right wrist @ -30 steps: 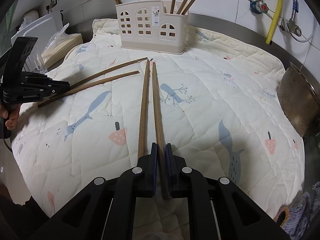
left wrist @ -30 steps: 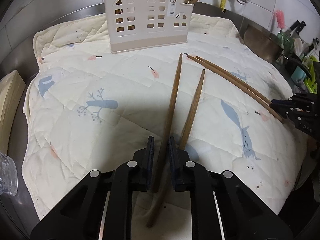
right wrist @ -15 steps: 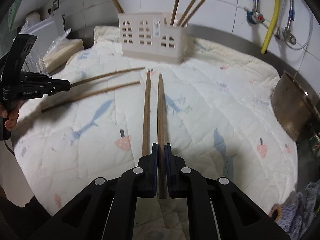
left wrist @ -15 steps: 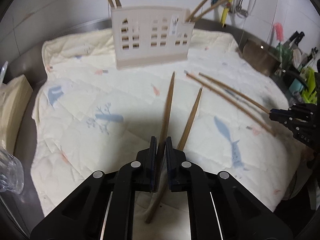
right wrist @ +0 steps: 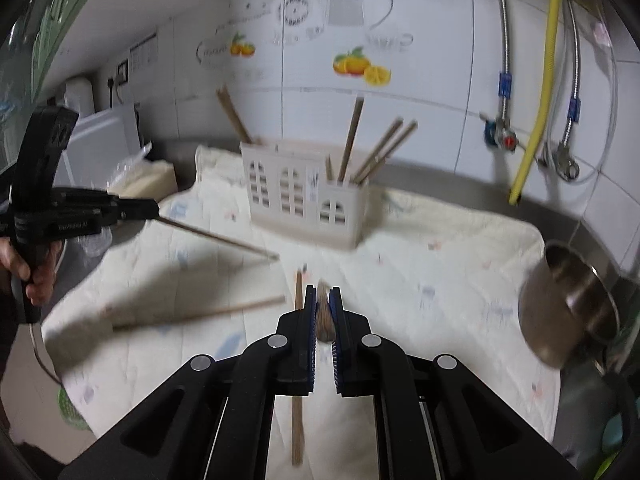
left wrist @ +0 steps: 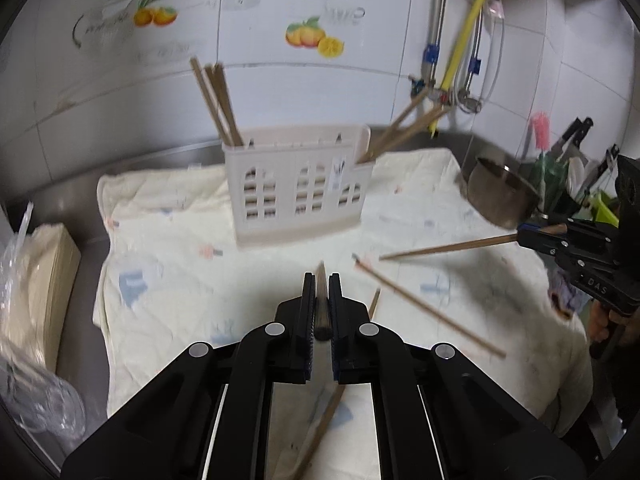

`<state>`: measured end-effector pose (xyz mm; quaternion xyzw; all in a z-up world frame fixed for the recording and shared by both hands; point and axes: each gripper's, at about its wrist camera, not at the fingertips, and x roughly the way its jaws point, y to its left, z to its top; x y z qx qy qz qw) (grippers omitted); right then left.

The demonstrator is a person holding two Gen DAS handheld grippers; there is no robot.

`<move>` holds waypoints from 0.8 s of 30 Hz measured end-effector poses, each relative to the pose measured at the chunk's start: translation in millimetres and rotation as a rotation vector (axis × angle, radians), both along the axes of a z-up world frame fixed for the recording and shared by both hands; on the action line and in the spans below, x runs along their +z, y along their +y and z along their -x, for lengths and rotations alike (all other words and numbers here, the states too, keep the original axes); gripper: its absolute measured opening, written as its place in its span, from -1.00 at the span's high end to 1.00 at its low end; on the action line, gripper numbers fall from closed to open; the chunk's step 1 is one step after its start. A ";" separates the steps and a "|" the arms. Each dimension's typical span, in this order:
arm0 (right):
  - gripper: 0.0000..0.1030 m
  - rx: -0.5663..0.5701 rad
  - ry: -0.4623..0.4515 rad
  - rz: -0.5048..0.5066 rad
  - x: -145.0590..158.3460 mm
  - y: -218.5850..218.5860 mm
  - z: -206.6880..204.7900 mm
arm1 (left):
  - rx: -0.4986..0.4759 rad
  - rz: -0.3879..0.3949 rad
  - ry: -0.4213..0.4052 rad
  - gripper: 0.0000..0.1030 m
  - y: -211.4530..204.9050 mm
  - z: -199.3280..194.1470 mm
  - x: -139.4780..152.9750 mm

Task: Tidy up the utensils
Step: 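Lift the chopstick with the left gripper and carry it over the holder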

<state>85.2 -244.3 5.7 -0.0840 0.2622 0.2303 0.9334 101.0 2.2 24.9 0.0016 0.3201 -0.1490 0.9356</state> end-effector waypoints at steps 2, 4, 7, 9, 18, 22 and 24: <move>0.88 0.000 -0.017 -0.010 12.1 2.9 -7.4 | -0.004 0.002 -0.010 0.89 -2.5 -6.8 7.9; 0.88 0.002 -0.031 -0.020 28.9 5.5 -17.2 | -0.001 0.007 -0.020 0.89 -4.2 -13.8 17.7; 0.88 0.011 -0.042 -0.024 49.7 8.4 -25.4 | -0.009 0.014 -0.037 0.90 -5.6 -21.6 33.6; 0.88 0.017 -0.061 -0.025 66.6 10.0 -30.3 | -0.013 0.020 -0.048 0.90 -5.6 -27.8 45.9; 0.88 0.104 -0.050 -0.085 125.5 18.7 -52.3 | -0.019 0.023 -0.127 0.90 -3.4 -39.9 105.3; 0.88 0.114 -0.081 -0.089 144.5 23.8 -57.8 | -0.004 0.036 -0.198 0.90 1.3 -48.4 142.5; 0.88 0.116 -0.096 -0.081 152.1 28.1 -62.2 | 0.001 0.044 -0.229 0.90 2.5 -55.5 159.4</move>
